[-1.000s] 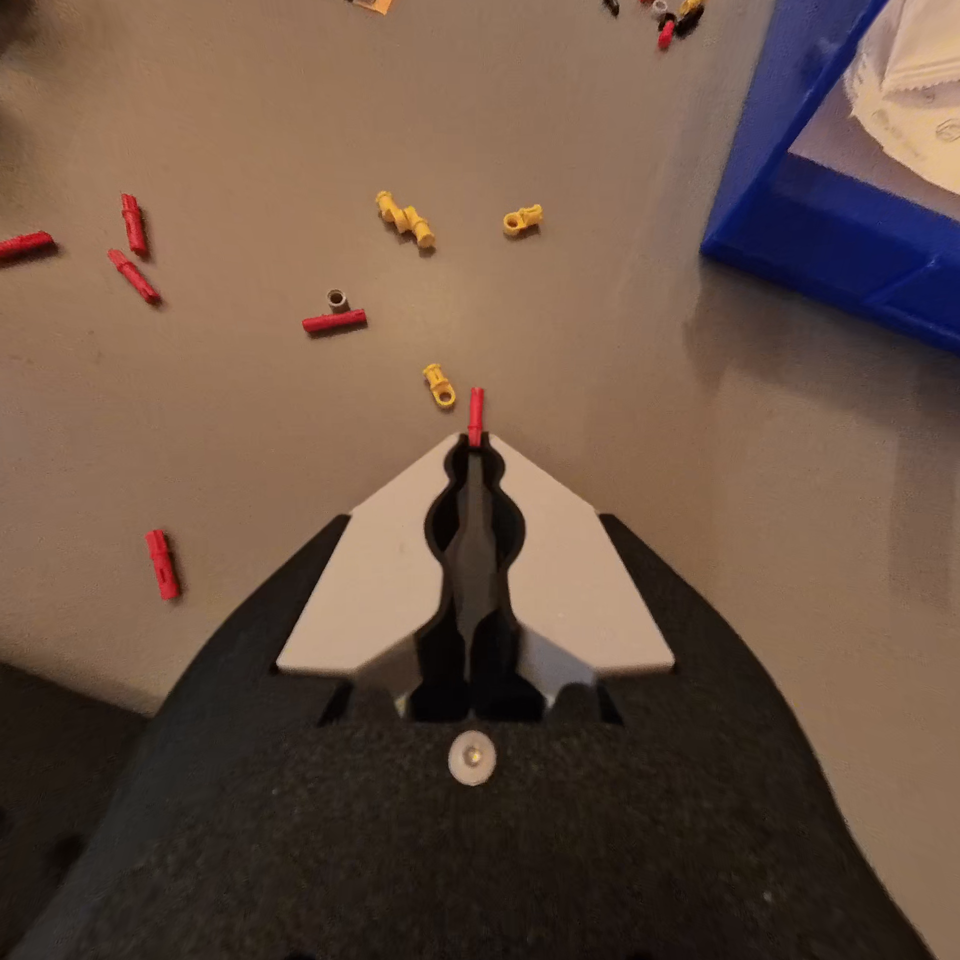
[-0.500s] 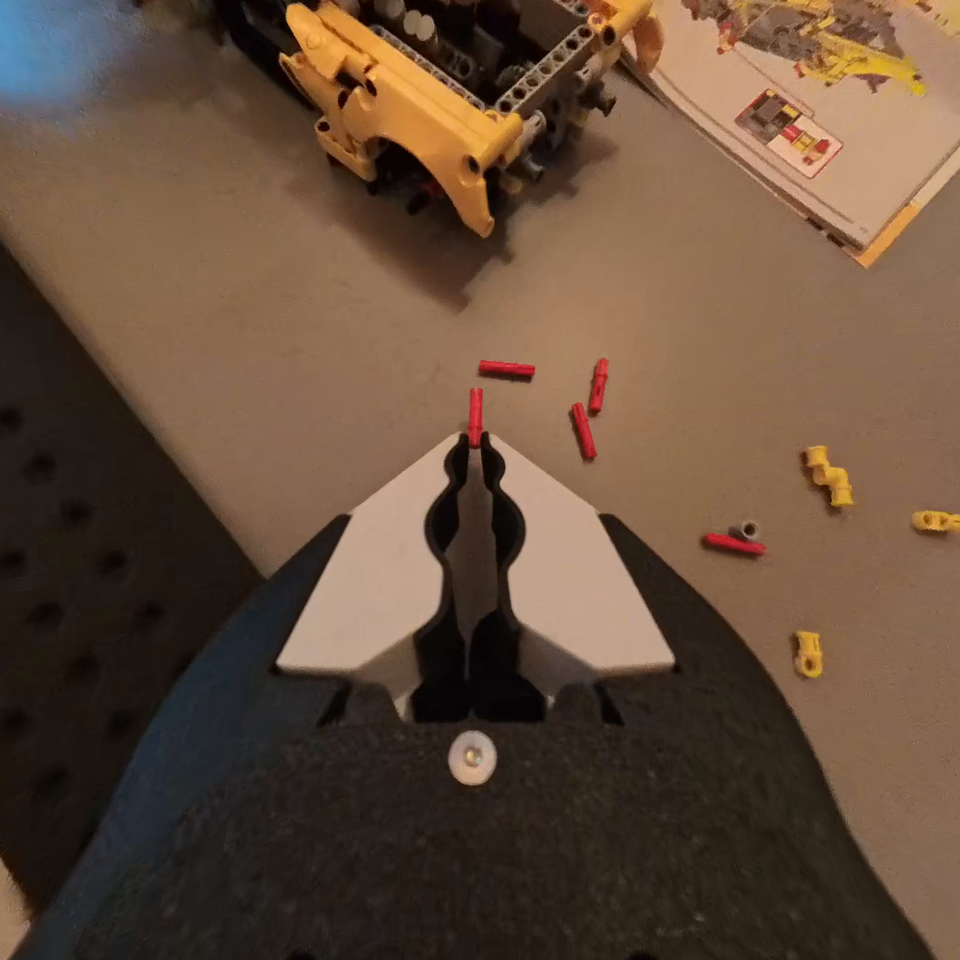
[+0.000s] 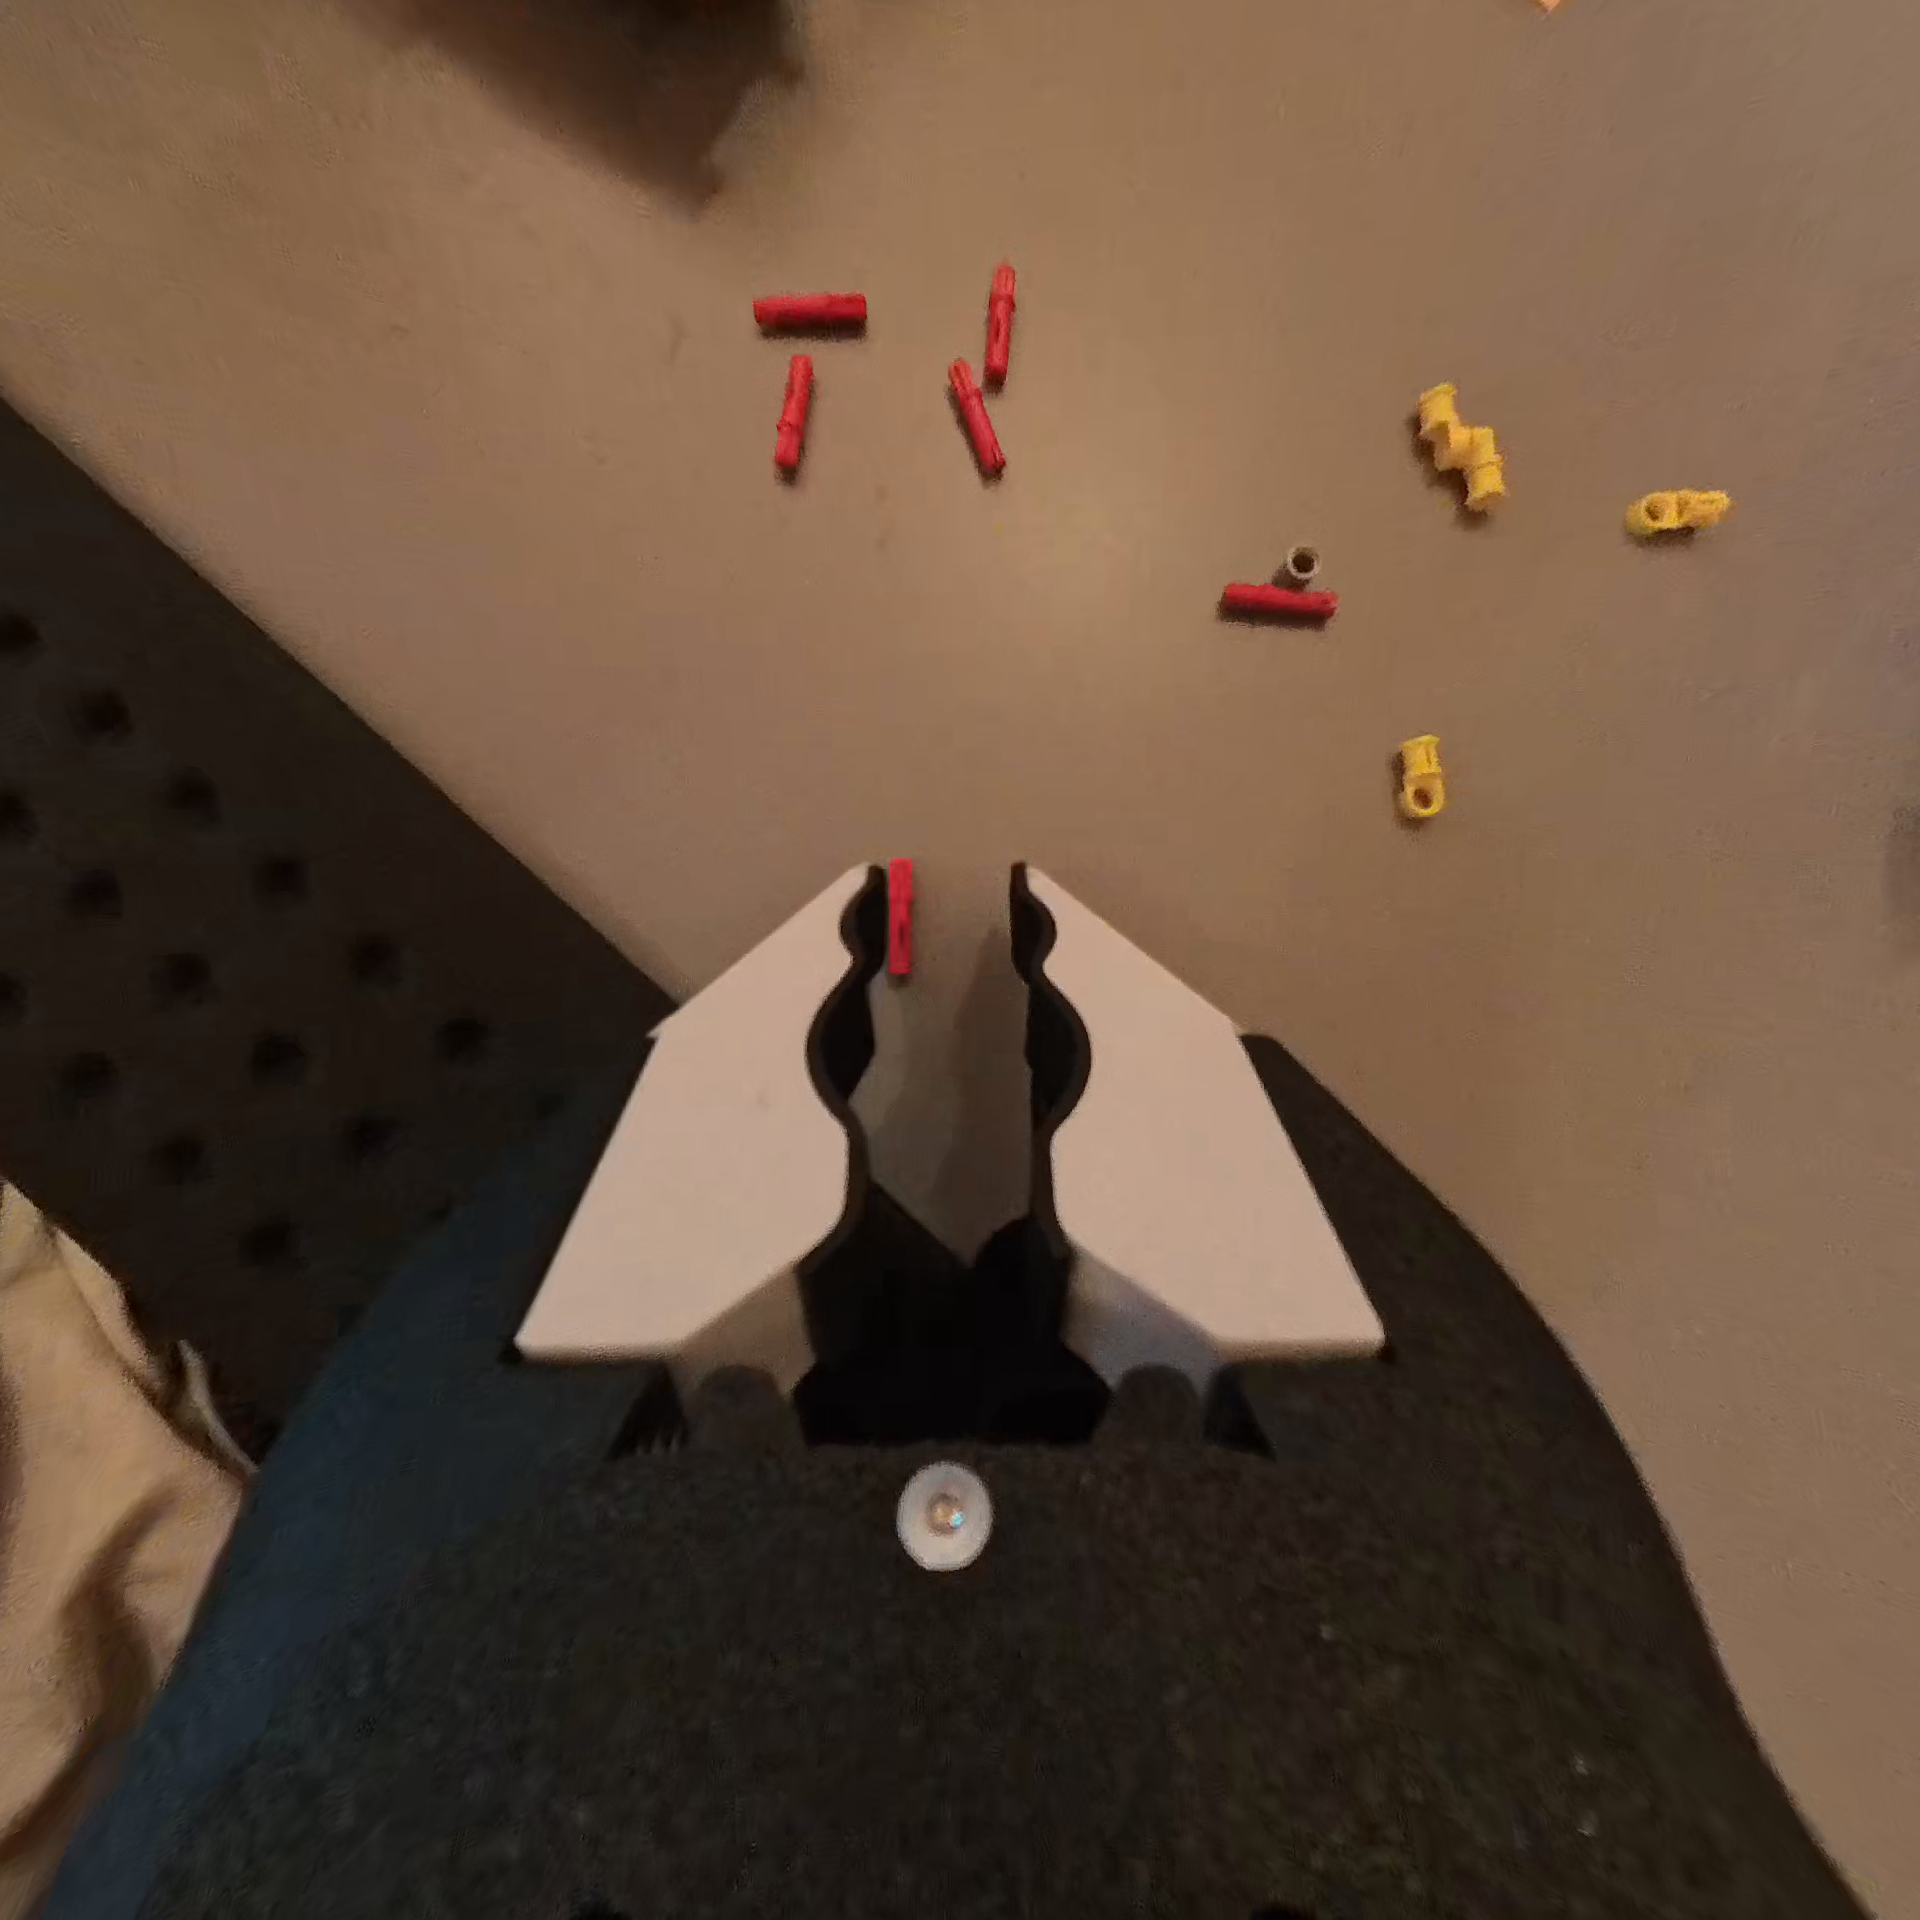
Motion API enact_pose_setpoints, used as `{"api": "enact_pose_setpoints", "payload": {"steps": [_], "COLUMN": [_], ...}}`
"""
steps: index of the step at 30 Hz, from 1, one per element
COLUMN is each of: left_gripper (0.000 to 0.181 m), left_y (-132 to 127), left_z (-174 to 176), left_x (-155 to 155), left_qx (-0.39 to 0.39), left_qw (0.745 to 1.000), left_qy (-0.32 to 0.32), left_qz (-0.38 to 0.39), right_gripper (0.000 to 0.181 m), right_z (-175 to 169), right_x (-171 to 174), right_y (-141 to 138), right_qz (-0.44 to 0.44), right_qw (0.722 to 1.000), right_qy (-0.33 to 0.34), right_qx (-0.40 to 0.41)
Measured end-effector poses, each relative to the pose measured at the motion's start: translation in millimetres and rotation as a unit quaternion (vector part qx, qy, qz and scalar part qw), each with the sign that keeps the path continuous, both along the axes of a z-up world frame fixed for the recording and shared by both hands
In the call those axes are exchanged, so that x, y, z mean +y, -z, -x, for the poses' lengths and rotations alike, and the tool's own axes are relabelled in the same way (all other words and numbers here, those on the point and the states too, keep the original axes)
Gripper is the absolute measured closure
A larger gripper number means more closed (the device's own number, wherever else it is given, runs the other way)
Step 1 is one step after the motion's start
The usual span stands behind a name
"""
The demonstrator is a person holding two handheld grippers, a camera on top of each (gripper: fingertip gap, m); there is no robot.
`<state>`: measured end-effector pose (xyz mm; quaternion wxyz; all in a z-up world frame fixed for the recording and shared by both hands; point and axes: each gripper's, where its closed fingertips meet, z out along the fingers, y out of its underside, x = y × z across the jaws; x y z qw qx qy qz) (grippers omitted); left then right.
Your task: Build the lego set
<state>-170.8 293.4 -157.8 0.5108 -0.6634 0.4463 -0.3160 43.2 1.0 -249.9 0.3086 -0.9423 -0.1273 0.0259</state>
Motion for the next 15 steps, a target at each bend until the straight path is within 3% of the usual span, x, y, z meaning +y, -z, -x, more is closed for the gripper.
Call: {"api": "enact_pose_setpoints", "payload": {"steps": [4, 15], "left_gripper": [0.112, 0.112], "left_y": [2.1, 3.7], "left_z": [-0.9, 6.0], "left_x": [-1.6, 8.7], "left_qx": [0.008, 0.005], "left_qw": [1.0, 1.0], "left_qy": [0.001, -0.018], "left_qz": [-0.009, -0.002], "right_gripper": [0.179, 0.178], "right_z": [6.5, 34.8], "right_x": [4.9, 88.8], "right_y": [13.7, 11.7], "right_qz": [0.022, -0.038], "right_qw": [0.999, 0.996], "right_qy": [-0.02, -0.08], "right_qx": [-0.01, -0.005]}}
